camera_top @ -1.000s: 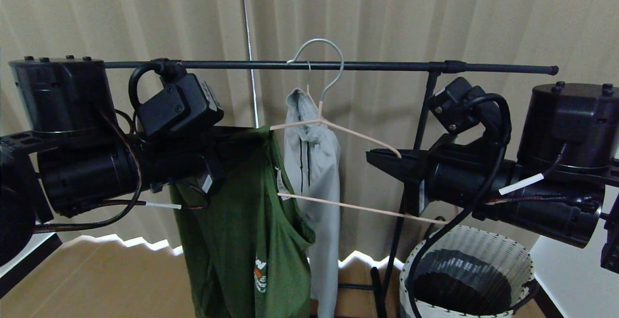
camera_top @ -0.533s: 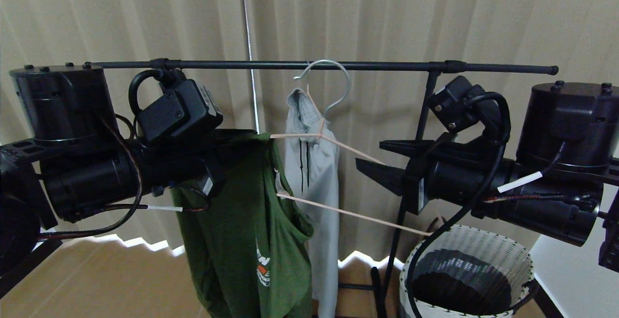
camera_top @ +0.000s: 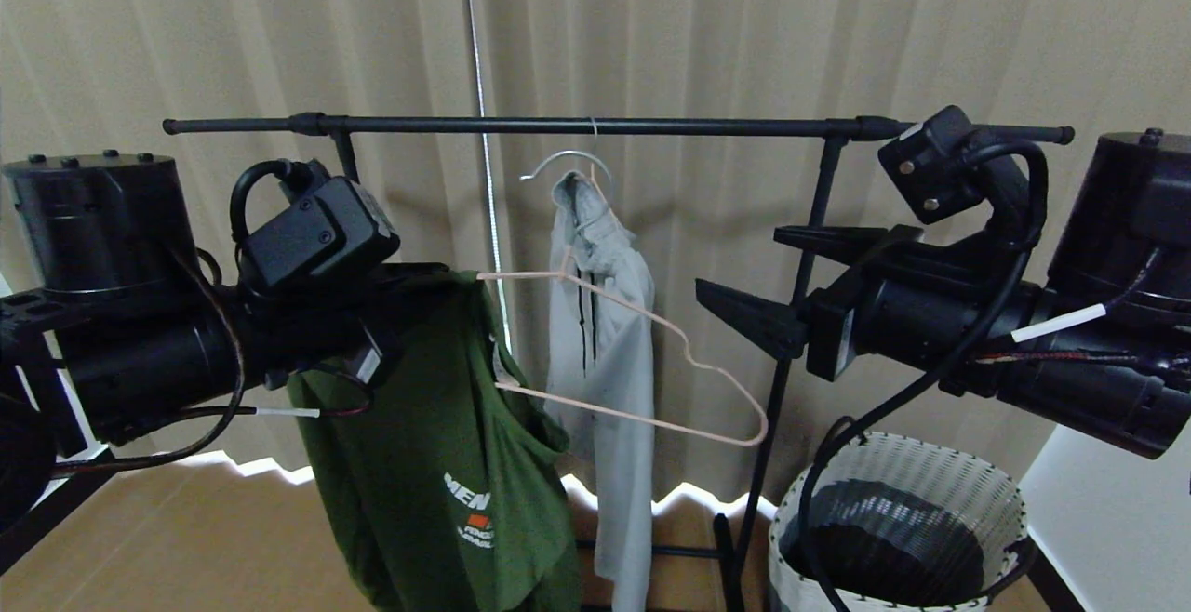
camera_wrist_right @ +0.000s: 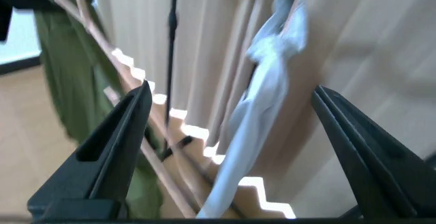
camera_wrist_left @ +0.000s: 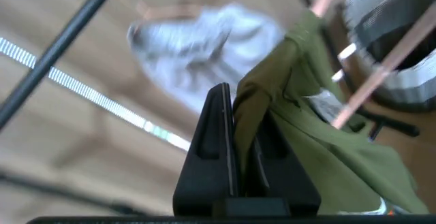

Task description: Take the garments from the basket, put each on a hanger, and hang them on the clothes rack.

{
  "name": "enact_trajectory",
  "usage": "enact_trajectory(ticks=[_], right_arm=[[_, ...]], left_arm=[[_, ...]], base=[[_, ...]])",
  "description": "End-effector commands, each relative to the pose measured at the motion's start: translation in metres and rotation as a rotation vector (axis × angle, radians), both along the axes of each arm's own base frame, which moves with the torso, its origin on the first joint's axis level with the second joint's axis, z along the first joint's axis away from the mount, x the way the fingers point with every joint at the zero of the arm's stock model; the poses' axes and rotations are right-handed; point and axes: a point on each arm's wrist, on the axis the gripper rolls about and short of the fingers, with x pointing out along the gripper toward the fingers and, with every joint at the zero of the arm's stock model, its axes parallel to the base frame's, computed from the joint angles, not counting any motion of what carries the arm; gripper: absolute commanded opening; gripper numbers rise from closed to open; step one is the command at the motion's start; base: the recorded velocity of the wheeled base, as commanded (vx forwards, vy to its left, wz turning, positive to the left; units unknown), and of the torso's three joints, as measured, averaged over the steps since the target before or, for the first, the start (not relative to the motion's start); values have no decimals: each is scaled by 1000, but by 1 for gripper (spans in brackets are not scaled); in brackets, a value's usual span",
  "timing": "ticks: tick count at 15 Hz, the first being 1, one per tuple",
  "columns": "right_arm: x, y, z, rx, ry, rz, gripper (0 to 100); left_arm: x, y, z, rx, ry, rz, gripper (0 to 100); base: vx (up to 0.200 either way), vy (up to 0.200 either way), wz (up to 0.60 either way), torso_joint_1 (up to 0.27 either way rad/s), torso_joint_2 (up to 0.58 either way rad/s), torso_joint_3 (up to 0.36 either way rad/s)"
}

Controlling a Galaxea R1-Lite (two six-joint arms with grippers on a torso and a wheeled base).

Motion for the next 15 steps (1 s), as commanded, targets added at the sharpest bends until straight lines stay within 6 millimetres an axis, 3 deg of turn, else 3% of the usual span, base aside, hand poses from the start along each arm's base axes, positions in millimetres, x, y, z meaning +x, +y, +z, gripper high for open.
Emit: enact_trajectory(ticks=[1,5,8,15], right_arm=[[-4,-4,4,11,-12,0,100],[-10,-1,-9,-13,26,23,100],[-21,10,-20,-38,59,87,100],[-38,24,-47,-102,132,172,100]], left_arm=[[-2,12,-4,7,14,63,0],[-2,13,-6,-44,55,153,0],[-3,10,6,-248,97,192,0],[-1,6,25,-374,80,201,0]], base=[[0,0,0,0,0,0],[0,0,0,0,0,0],[0,0,0,0,0,0],[0,0,0,0,0,0]])
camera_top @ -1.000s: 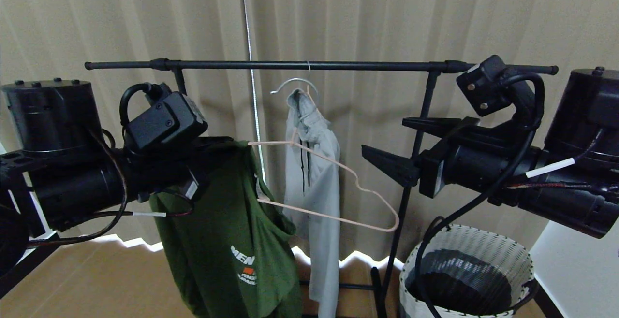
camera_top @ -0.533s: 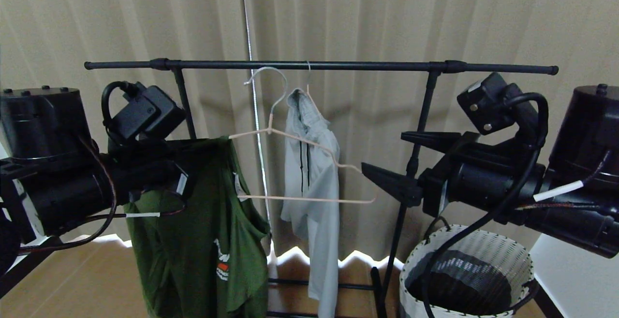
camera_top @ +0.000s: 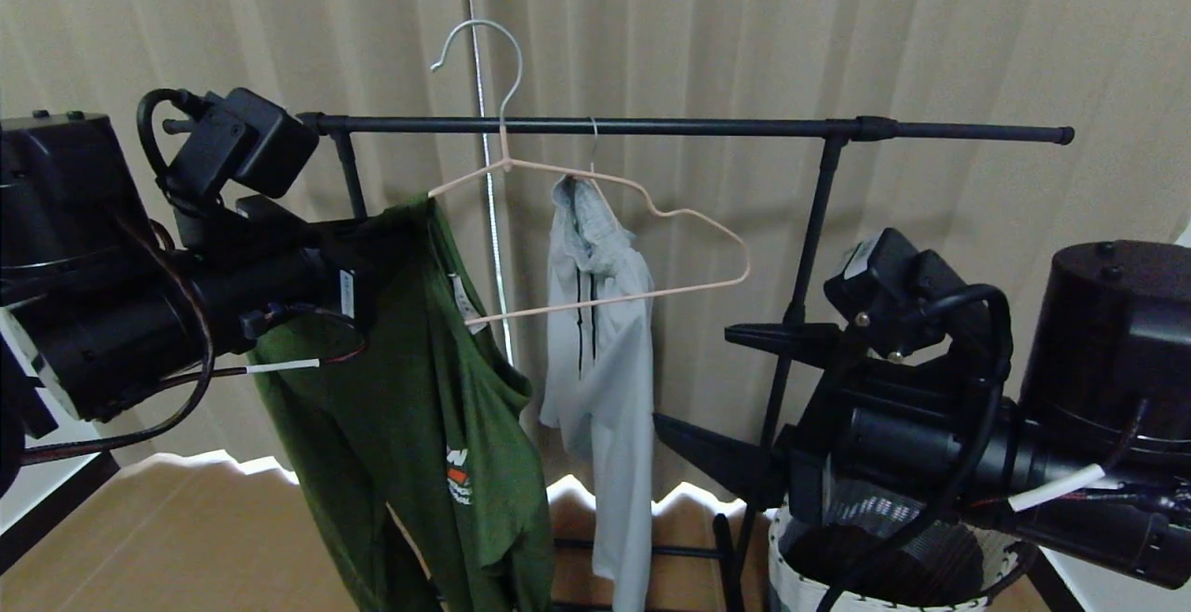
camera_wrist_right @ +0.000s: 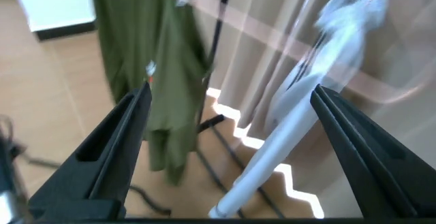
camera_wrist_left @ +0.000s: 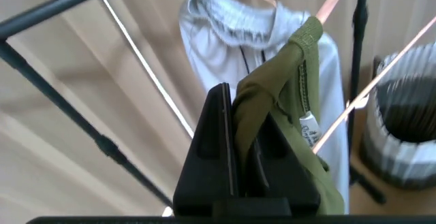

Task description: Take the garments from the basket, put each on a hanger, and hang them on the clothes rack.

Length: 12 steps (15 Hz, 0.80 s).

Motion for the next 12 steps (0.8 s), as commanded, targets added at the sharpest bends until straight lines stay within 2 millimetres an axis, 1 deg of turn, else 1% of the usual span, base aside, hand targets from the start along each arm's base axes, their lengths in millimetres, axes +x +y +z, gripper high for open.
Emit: enact_trajectory(ticks=[1,4,8,9,12], right_arm=[[3,5,-15,-39,42,8,100],[16,16,-30,-70,87,-8,100],[32,31,-27,-16,112,-49,100],[33,32,-27,-13,110,-49,100],[48,46,-33,75,11,-64,100]], left_arm=[[-6,-3,6,-13,-22,-21,0],[-19,-16,18,-40,-83,-92,0],[-29,-32,30,-72,-146,-164,0],[-29,-32,30,-73,-147,-165,0],[-36,-40,38,-110,-168,-207,0]], base=[[0,0,0,0,0,0],[0,0,0,0,0,0],[0,0,0,0,0,0],[0,0,0,0,0,0],[0,0,0,0,0,0]])
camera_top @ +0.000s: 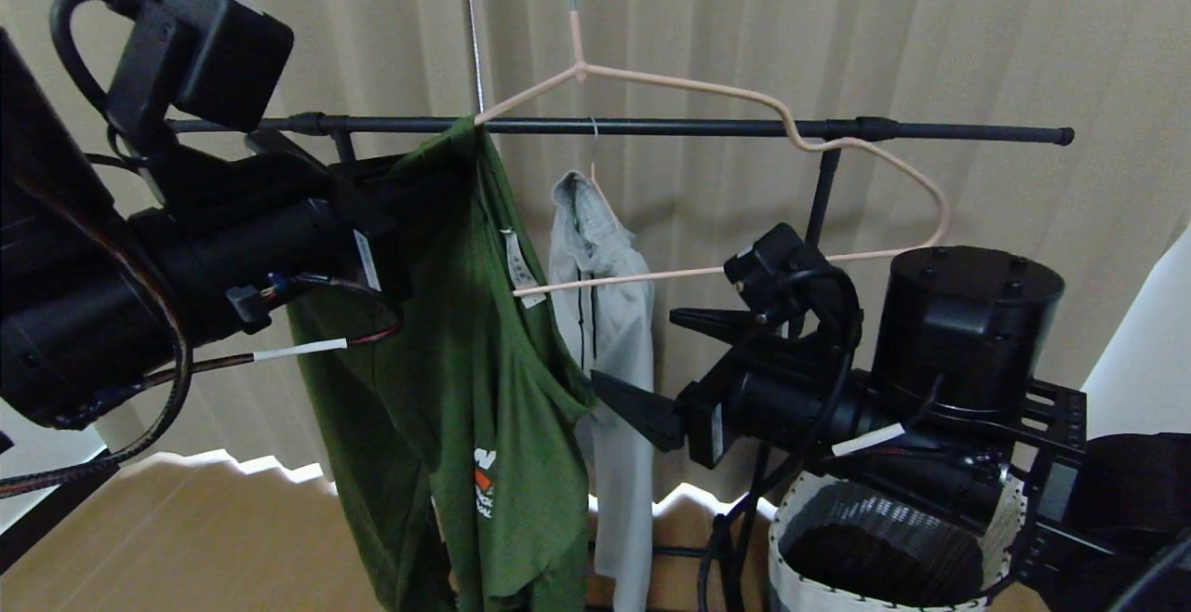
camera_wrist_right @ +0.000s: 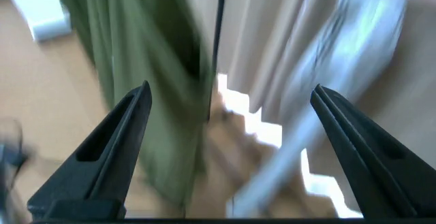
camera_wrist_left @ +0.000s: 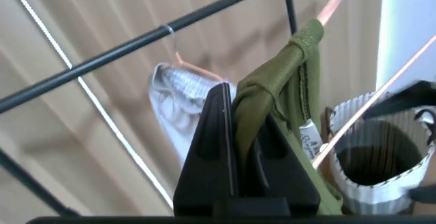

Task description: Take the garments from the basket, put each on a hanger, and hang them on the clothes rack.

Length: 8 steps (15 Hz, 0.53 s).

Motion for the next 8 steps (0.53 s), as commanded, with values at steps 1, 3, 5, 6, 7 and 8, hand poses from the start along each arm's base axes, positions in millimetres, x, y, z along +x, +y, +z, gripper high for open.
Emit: enact_trajectory(ticks=[1,3,5,6,7,8], right_arm=[[11,11,-19,-18,12,-11,100],[14,14,-22,-10,2,-13,100],[16,14,-23,-4,-7,-17,100],[17,14,-23,-2,-8,-17,100],[18,15,-26,-8,-2,-17,100],[18,16,-27,-9,1,-17,100]], left_arm=[[-4,-3,4,-21,-7,-19,0],[-6,-2,6,-29,-10,-23,0],[-8,-2,7,-31,-14,-26,0],[-10,-2,9,-34,-19,-29,0],[-11,-3,9,-34,-19,-37,0],[-11,-4,9,-35,-20,-41,0]], base=[[0,0,0,0,0,0],[0,0,0,0,0,0],[0,0,0,0,0,0],[0,0,0,0,0,0],[0,0,0,0,0,0],[0,0,0,0,0,0]])
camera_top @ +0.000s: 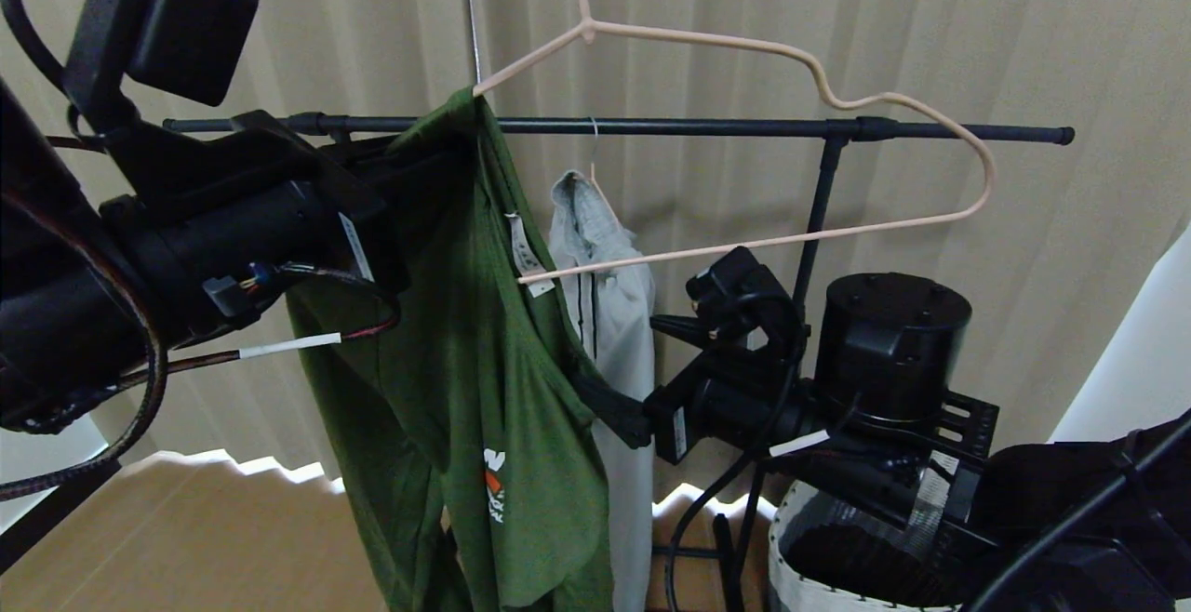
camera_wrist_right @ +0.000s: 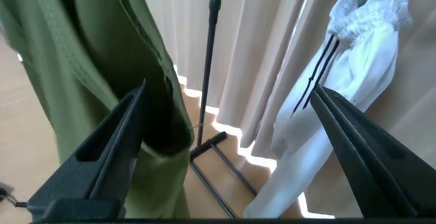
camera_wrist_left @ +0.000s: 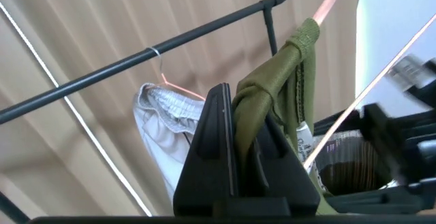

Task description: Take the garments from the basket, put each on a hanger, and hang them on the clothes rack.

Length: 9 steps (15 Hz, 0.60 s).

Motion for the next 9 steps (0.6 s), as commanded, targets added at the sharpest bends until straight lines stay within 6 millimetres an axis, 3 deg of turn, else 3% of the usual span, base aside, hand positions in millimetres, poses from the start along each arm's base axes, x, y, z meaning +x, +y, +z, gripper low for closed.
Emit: enact_trajectory(ticks=[1,6,9], right_arm=[[2,2,-7,-14,17,1,100],[-3,-4,-18,-46,46,-5,100],[-1,-36,-19,-82,50,-97,100]], left_arm=[[-2,-1,1,-3,-6,-6,0],[-6,3,6,-14,-22,0,0],[2,13,2,0,-13,53,0]], base=[[0,0,0,0,0,0],[0,0,0,0,0,0],[0,0,0,0,0,0]])
